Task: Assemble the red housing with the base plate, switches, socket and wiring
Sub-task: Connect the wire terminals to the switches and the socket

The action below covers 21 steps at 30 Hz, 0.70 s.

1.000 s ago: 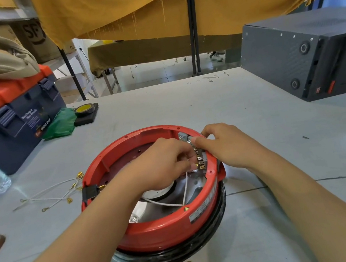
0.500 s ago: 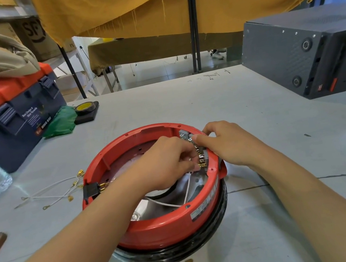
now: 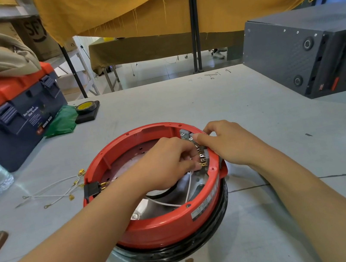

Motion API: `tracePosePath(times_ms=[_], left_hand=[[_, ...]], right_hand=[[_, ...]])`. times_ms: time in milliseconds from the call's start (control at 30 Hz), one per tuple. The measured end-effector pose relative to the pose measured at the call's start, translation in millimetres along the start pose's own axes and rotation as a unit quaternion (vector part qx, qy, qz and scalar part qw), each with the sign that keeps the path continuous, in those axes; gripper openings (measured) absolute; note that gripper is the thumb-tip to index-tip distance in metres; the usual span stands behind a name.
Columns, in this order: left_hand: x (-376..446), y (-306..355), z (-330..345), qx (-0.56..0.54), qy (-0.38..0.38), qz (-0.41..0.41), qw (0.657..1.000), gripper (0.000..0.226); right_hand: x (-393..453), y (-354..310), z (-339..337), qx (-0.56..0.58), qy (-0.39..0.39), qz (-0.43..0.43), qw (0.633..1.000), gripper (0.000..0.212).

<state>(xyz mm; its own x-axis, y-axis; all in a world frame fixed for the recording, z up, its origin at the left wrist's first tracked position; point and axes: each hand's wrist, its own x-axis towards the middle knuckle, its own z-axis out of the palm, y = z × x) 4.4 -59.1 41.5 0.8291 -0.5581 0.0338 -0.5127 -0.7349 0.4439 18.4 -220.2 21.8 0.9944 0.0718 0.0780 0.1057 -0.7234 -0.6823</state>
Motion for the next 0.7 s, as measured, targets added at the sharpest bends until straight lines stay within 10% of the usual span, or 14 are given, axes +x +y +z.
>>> tracePosePath(times_ms=[700], left_hand=[[-1.7,0.3,3.9,0.004,-0.002,0.009,1.000,0.009]], right_hand=[[-1.1,-1.5,0.5,-0.001,0.005,0.000,1.000,0.036]])
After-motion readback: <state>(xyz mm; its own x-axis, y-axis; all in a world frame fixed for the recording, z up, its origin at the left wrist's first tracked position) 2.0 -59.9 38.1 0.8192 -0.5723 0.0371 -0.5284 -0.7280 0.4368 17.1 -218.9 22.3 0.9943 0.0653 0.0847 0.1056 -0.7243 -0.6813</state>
